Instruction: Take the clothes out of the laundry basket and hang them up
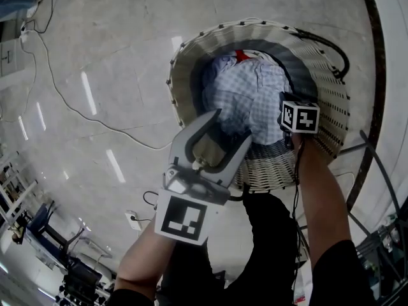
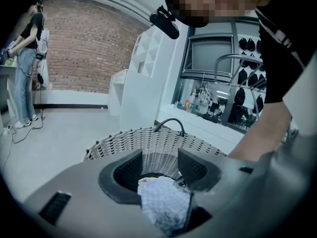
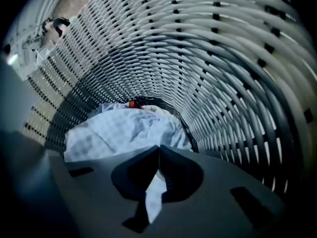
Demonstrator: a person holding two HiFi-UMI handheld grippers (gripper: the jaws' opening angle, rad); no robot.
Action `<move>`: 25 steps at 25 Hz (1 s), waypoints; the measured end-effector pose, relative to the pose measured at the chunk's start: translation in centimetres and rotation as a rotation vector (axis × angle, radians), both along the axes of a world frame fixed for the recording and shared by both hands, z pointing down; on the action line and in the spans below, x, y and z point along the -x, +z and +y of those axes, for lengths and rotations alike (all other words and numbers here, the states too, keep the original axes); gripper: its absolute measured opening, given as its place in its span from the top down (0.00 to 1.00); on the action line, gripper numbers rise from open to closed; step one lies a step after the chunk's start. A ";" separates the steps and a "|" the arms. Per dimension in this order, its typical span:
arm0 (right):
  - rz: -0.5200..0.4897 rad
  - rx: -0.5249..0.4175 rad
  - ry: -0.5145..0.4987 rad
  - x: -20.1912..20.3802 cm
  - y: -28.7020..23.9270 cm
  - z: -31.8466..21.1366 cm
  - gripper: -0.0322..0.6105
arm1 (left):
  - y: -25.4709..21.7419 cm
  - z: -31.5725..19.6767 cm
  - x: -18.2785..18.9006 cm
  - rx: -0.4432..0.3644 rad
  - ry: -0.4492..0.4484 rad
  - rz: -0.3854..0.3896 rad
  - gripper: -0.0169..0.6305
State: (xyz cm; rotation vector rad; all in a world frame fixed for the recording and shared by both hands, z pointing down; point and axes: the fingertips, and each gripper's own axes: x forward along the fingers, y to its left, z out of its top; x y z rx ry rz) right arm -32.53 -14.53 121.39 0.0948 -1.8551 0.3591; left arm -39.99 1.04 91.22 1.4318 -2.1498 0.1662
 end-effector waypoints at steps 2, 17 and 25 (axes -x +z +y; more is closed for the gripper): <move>-0.040 0.009 0.011 0.6 -1.3 0.2 0.93 | -0.4 0.1 -0.2 -0.001 -0.002 0.001 0.64; -0.325 0.001 -0.037 2.7 -19.0 2.5 0.94 | -9.3 1.7 -3.0 -0.033 -0.036 0.007 0.64; -0.442 0.020 -0.080 3.2 -29.3 4.6 0.94 | -14.8 2.5 -3.3 -0.045 -0.058 0.007 0.65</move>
